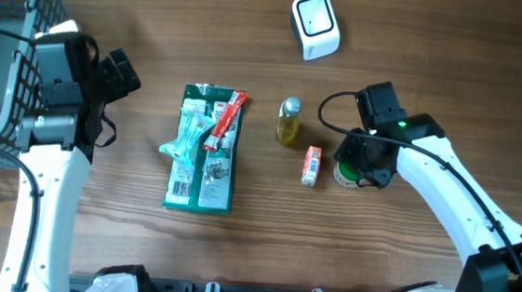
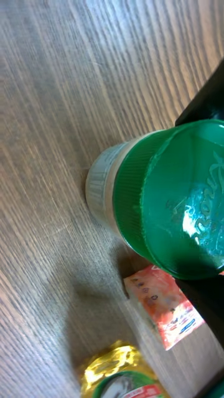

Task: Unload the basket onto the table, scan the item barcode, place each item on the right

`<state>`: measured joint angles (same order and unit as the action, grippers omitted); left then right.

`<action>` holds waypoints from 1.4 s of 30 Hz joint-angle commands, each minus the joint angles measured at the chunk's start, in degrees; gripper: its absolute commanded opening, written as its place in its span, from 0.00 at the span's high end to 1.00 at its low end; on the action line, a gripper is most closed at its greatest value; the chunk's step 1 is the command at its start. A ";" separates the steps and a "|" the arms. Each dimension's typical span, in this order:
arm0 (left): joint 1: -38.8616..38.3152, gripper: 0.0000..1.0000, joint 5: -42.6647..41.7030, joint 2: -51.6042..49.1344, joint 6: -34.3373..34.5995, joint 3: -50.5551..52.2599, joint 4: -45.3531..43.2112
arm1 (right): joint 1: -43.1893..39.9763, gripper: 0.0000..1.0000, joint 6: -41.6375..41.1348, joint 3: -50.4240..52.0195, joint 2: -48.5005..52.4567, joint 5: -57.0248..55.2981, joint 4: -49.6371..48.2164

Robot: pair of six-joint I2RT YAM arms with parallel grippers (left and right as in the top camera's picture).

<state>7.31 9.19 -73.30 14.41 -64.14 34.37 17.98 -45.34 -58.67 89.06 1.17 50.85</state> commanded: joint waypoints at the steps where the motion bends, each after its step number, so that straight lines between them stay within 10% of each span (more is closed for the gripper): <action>1: 0.37 0.00 0.52 -0.22 -0.68 -0.44 -0.20 | 0.17 0.55 4.90 -0.15 0.83 -1.55 0.24; 16: 0.37 0.00 0.52 -0.22 -0.68 -0.44 -0.22 | 0.15 0.56 45.38 -7.54 0.83 -1.60 5.09; 33: 0.37 0.00 0.52 -0.22 -0.68 -0.44 -0.22 | 0.15 0.47 55.78 -7.41 0.85 -3.74 3.87; 37: 0.37 0.00 0.52 -0.22 -0.68 -0.44 -0.22 | 0.15 0.00 54.62 -7.41 0.85 -3.74 3.89; 42: 0.37 0.00 0.52 -0.22 -0.68 -0.44 -0.22 | 0.15 0.00 53.35 -7.41 0.85 -3.76 3.69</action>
<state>7.31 9.19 -73.30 14.44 -64.14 34.37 17.98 8.88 -64.77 89.38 -1.80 54.81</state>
